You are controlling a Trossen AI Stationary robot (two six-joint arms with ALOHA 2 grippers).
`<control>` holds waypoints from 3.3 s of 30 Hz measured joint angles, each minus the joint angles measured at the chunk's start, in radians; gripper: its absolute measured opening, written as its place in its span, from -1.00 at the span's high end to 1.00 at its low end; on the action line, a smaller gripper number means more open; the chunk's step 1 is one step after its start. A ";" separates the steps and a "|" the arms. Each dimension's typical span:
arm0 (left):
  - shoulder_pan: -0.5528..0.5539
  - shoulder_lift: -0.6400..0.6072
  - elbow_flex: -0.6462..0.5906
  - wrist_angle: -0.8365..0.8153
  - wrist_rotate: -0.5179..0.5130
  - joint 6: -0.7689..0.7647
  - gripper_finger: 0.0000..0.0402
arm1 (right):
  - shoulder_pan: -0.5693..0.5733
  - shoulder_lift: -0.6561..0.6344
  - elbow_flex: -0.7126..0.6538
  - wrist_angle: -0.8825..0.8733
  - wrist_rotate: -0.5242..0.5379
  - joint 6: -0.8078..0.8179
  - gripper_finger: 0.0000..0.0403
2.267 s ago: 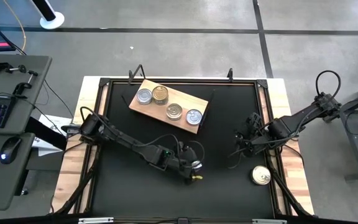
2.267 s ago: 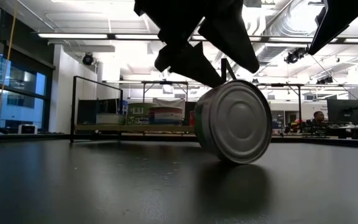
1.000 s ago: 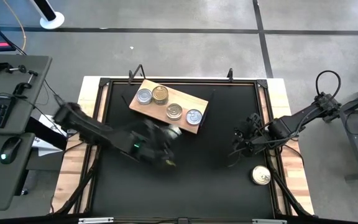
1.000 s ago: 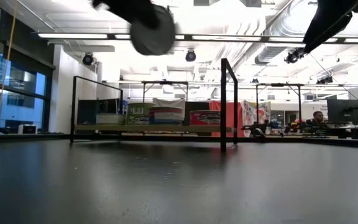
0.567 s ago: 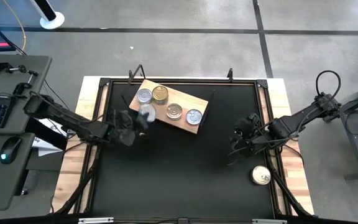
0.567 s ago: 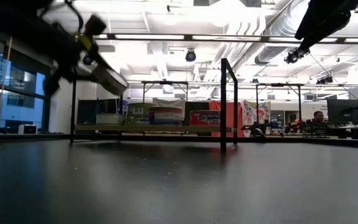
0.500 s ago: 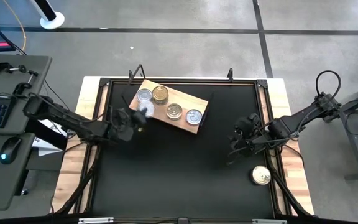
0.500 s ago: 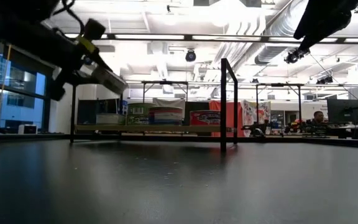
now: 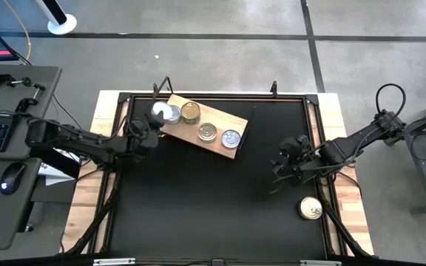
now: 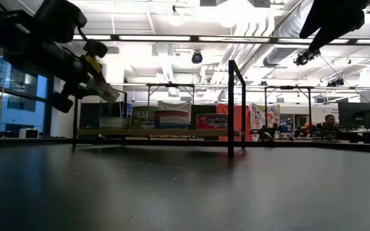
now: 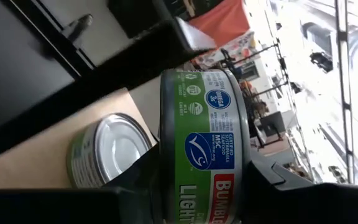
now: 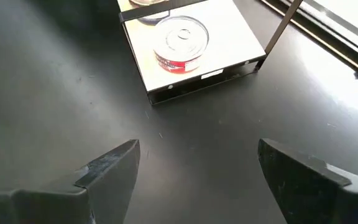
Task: Stack canned seafood by type on shelf
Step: Stack the green tuna can on top of the other green tuna can on the shelf
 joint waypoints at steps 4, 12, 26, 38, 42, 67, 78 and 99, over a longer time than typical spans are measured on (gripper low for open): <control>0.066 0.000 0.000 -0.004 0.081 -0.028 0.41 | 0.000 0.000 0.000 0.001 0.023 -0.001 -0.58; 0.158 0.059 0.000 -0.029 0.203 -0.126 0.36 | 0.000 0.000 0.000 0.003 0.029 -0.002 -0.58; 0.202 0.148 0.000 0.065 0.389 -0.258 0.13 | 0.000 0.000 0.000 0.004 0.028 -0.003 -0.58; 0.226 0.147 0.000 0.070 0.431 -0.287 0.13 | 0.000 0.000 0.000 0.022 0.025 -0.001 -0.58; 0.242 0.146 0.000 0.073 0.458 -0.286 0.10 | 0.000 0.000 0.000 0.024 0.027 -0.002 -0.58; 0.235 0.148 0.000 0.124 0.482 -0.156 -0.17 | 0.000 0.000 0.000 0.026 0.051 -0.003 -0.58; 0.243 0.148 0.009 0.189 0.518 -0.163 -0.57 | 0.000 0.000 0.000 0.027 0.051 -0.003 -0.58; 0.258 0.140 0.015 0.202 0.676 -0.175 -0.57 | 0.000 0.000 0.000 0.027 0.077 -0.003 -0.58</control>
